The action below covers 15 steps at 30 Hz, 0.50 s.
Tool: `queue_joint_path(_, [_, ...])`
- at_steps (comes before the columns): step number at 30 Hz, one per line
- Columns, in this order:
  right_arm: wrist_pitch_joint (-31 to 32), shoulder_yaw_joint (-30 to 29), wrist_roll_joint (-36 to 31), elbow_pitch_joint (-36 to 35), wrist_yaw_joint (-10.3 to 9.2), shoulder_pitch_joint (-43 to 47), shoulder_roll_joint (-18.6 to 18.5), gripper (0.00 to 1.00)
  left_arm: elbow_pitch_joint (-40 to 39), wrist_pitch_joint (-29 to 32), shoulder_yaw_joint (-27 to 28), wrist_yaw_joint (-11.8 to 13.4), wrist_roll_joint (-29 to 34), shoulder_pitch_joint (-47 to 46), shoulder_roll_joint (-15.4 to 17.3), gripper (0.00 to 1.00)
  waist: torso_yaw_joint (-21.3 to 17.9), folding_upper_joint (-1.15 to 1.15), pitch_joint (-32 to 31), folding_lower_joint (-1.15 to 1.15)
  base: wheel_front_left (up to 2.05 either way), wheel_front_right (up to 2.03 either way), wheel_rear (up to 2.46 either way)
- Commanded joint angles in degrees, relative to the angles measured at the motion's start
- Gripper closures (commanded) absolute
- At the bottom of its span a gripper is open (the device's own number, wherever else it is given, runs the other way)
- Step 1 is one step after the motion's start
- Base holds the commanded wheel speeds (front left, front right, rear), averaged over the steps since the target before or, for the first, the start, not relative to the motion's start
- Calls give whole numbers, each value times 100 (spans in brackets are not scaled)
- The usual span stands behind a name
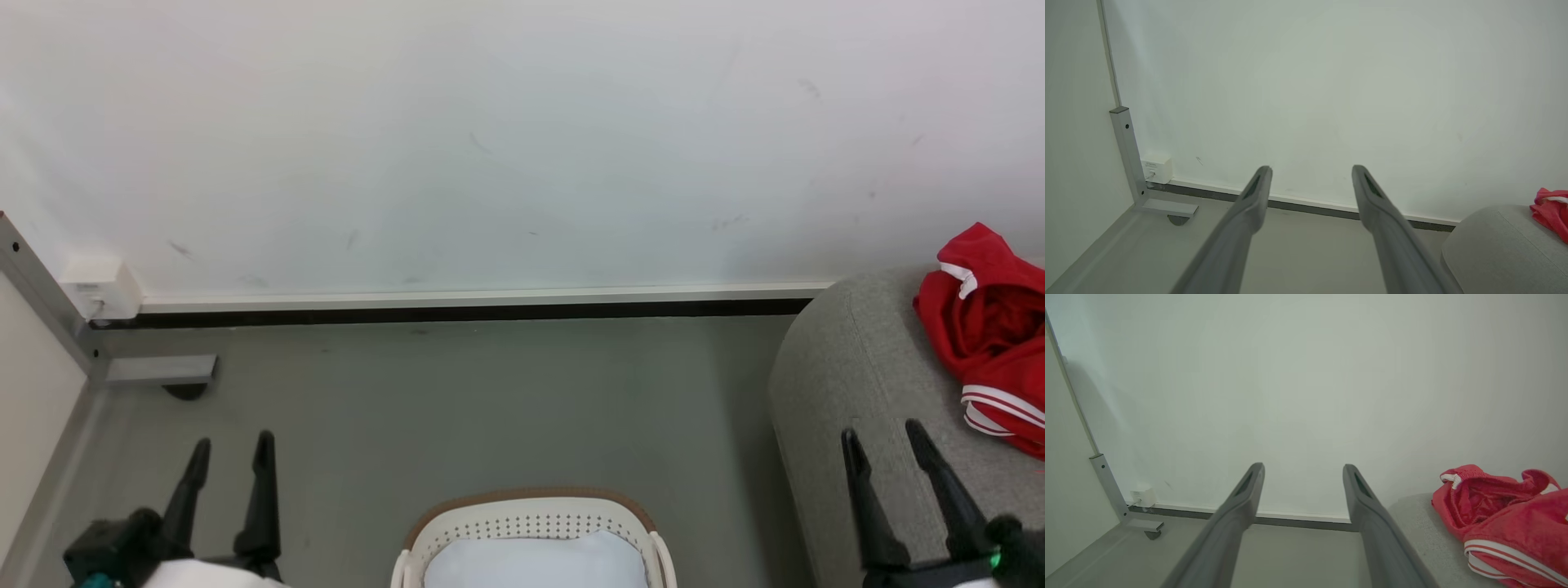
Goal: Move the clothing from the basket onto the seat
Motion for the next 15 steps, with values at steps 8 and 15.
queue_joint_path(8, [-716,208,-252,973,-13,-35,82,0,212,-2,660,-627,737,378,-651,0,-36,0,19,1,0,0,0])
queue_joint_path(15, [-772,235,-241,1220,-13,-251,126,0,322,-2,905,-860,1072,347,-908,0,-38,0,16,1,0,0,0])
